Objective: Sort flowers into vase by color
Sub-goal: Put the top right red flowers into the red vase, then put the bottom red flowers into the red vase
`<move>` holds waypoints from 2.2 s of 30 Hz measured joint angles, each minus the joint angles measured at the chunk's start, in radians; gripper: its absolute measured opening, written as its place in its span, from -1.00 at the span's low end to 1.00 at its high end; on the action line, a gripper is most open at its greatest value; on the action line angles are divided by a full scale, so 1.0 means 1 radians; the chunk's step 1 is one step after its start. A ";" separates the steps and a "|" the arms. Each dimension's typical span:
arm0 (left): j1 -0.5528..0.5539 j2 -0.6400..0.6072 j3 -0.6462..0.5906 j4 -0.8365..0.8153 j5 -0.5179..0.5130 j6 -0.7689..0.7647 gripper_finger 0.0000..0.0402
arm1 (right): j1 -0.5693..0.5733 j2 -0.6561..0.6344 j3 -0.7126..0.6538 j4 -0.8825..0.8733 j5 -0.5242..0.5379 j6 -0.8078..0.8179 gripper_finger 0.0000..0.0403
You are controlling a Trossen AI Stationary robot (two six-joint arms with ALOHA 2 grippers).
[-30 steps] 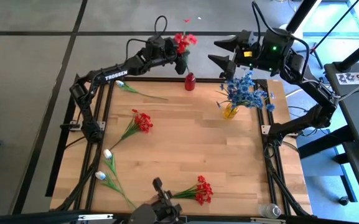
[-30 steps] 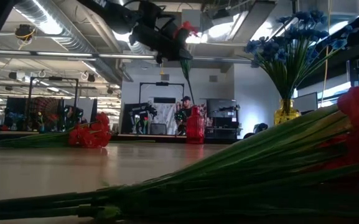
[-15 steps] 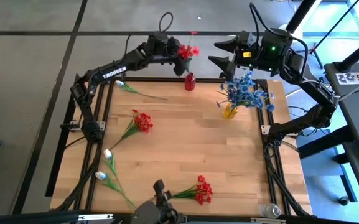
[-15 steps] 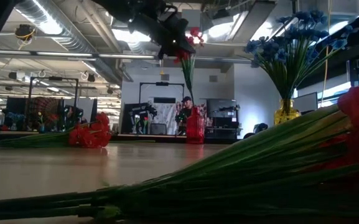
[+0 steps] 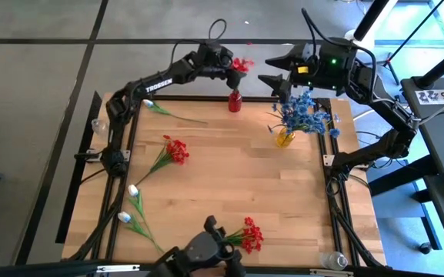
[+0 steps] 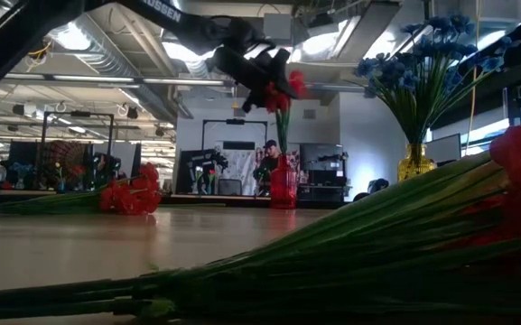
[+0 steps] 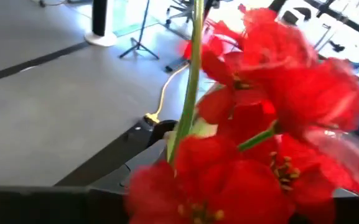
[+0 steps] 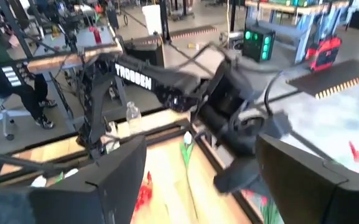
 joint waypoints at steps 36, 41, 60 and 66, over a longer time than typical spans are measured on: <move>-0.383 -0.374 0.238 -0.816 0.035 0.173 -0.03 | 0.011 0.026 -0.002 -0.210 0.009 -0.256 0.48; -0.598 -0.372 0.204 -0.942 -0.129 0.087 -0.03 | 0.137 0.010 -0.001 -0.216 -0.027 -0.171 0.48; -1.166 -0.370 -0.445 -0.287 -0.341 -0.360 -0.03 | 0.995 0.095 -0.001 -0.218 0.520 0.470 0.48; -1.238 -0.360 -0.669 0.025 -0.543 -0.374 -0.03 | 1.044 0.141 -0.001 -0.243 0.536 0.570 0.48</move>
